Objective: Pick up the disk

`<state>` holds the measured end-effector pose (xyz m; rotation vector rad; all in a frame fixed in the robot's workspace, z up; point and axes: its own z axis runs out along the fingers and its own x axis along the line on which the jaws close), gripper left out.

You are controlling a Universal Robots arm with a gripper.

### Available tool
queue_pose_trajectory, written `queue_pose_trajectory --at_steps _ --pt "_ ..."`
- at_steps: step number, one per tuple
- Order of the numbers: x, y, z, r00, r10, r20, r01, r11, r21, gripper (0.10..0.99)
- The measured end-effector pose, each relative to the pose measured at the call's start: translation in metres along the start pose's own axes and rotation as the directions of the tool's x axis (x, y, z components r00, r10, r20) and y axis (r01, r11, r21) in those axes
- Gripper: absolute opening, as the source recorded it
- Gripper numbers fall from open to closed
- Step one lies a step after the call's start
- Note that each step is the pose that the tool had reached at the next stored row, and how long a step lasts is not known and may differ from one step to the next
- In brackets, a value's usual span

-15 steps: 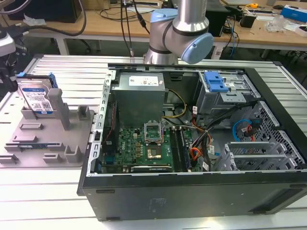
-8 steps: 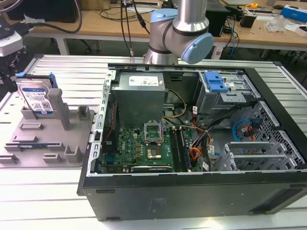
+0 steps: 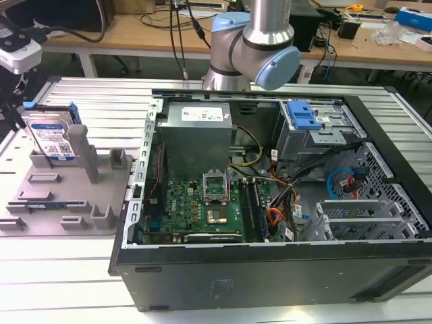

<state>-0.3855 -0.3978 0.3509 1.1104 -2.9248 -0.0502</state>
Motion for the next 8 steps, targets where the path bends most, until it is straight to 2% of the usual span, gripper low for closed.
queue_pose_trajectory --at_steps 1,2,3,5,6,7,8 --pt "0.0000 0.0000 0.0000 0.9995 -0.031 -0.0011 0.031 0.9995 0.000 0.235" --pt "0.0000 0.0000 0.0001 0.9980 -0.063 -0.0023 0.063 0.9980 0.000 0.235" --pt "0.0000 0.0000 0.0002 0.9965 -0.084 -0.0029 0.084 0.9965 0.000 0.357" --pt "0.0000 0.0000 0.0003 0.9910 -0.134 -0.0047 0.134 0.9910 0.000 0.482" --pt "0.0000 0.0000 0.0004 0.9859 -0.167 -0.0058 0.167 0.9859 0.000 0.482" --pt "0.0000 0.0000 0.0006 0.9783 -0.207 -0.0072 0.207 0.9783 -0.001 0.482" --pt "0.0000 0.0000 0.0007 0.9739 -0.227 -0.0079 0.227 0.9740 -0.001 0.482"
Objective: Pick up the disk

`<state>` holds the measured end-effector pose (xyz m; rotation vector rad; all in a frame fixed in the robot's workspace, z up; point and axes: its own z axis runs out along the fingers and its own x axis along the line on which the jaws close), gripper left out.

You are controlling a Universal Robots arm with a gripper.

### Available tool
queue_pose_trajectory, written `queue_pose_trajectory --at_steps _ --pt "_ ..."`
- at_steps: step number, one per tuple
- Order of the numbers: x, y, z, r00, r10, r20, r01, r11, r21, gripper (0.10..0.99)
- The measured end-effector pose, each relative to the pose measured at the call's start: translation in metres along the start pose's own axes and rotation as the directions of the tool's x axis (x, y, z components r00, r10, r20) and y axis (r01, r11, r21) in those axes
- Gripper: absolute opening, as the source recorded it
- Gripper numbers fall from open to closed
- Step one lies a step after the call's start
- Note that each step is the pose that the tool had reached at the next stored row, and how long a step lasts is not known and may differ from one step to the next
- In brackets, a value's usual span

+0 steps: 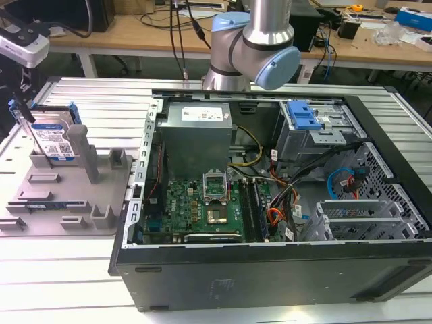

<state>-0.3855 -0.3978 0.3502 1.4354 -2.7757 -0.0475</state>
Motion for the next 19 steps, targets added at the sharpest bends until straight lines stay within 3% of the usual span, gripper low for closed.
queue_pose_trajectory --at_steps 1,2,6,7,10,16,17,19 --pt "0.0000 0.0000 0.0001 0.9999 -0.017 -0.0005 0.017 0.9999 0.000 0.482" --pt "0.0000 0.0000 0.0003 0.9978 -0.067 -0.0023 0.067 0.9978 0.000 0.482" --pt "-0.0001 -0.0001 0.0006 0.9820 -0.189 -0.0065 0.189 0.9820 0.000 0.557" --pt "-0.0001 -0.0002 0.0007 0.9757 -0.219 -0.0075 0.219 0.9758 -0.001 0.557" --pt "-0.0001 -0.0002 0.0010 0.9461 -0.324 -0.0098 0.324 0.9461 0.003 0.557" --pt "-0.0001 -0.0002 0.0015 0.8995 -0.437 -0.0116 0.437 0.8995 0.010 0.557" --pt "-0.0001 -0.0002 0.0016 0.8858 -0.464 -0.0124 0.464 0.8858 0.010 0.557" --pt "-0.0001 -0.0002 0.0016 0.8850 -0.465 -0.0125 0.466 0.8850 0.010 0.557"
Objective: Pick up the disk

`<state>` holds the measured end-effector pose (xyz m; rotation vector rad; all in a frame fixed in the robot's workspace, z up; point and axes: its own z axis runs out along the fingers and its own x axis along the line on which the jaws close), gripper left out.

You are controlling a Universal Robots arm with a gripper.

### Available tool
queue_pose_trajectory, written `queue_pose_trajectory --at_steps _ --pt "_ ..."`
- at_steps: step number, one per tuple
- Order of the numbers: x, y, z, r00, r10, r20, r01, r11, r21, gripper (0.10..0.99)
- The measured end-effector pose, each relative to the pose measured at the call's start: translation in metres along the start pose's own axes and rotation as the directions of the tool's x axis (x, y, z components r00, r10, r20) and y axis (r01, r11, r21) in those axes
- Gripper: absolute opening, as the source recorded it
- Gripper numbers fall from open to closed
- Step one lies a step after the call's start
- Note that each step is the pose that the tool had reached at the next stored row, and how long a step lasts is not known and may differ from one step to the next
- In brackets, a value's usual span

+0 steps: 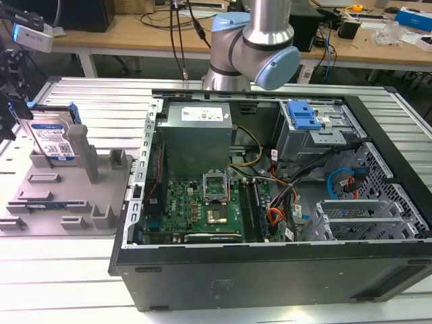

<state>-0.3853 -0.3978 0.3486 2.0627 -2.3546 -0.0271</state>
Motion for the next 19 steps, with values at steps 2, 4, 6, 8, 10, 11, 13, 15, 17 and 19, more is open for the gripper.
queue_pose_trajectory --at_steps 2,4,6,8,10,11,13,15,17,19 --pt "-0.0006 0.0002 0.0001 1.0000 0.000 0.0001 0.000 1.0000 0.000 0.557" --pt "-0.0076 0.0010 0.0001 1.0000 0.000 0.0001 0.000 1.0000 0.000 0.557" --pt "-0.0212 0.0031 0.0001 1.0000 0.000 -0.0002 0.000 1.0000 0.000 0.557" --pt "-0.0351 0.0057 0.0002 1.0000 0.000 -0.0004 0.000 1.0000 0.000 0.557" --pt "-0.0435 0.0076 0.0003 1.0000 -0.001 -0.0004 0.001 1.0000 0.000 0.557" --pt "-0.0486 0.0087 0.0004 1.0000 -0.001 -0.0005 0.001 1.0000 0.000 0.557" --pt "-0.0575 0.0107 0.0004 1.0000 -0.002 -0.0007 0.002 1.0000 0.000 0.557" --pt "-0.0671 0.0126 0.0005 1.0000 -0.003 -0.0010 0.003 1.0000 0.000 0.557" --pt "-0.0762 0.0147 0.0005 1.0000 -0.004 -0.0013 0.004 1.0000 0.000 0.557" --pt "-0.0826 0.0175 0.0007 1.0000 -0.005 -0.0045 0.005 1.0000 0.001 0.557"
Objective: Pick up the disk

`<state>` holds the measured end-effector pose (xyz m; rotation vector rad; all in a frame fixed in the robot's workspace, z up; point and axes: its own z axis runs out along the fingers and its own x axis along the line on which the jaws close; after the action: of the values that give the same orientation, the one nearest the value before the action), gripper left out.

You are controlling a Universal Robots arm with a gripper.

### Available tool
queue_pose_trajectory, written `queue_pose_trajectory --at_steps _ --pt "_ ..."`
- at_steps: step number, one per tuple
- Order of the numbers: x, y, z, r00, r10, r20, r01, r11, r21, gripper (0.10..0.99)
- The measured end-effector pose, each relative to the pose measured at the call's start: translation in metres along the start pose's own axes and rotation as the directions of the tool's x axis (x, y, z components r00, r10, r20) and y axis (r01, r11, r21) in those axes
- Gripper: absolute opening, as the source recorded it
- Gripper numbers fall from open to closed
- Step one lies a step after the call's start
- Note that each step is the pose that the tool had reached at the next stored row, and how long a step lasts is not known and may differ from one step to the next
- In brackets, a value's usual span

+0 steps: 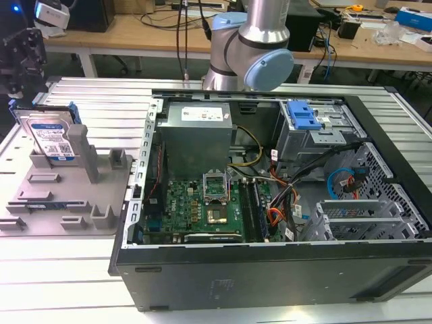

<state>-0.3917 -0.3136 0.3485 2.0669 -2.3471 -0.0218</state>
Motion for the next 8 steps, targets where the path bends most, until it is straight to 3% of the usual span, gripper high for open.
queue_pose_trajectory --at_steps 5,8 --pt "-0.0004 0.0193 0.0019 0.9998 -0.015 -0.0133 0.015 0.9999 0.002 0.557" --pt "-0.0002 0.0206 0.0037 0.9989 -0.045 -0.0139 0.045 0.9990 0.002 0.557"
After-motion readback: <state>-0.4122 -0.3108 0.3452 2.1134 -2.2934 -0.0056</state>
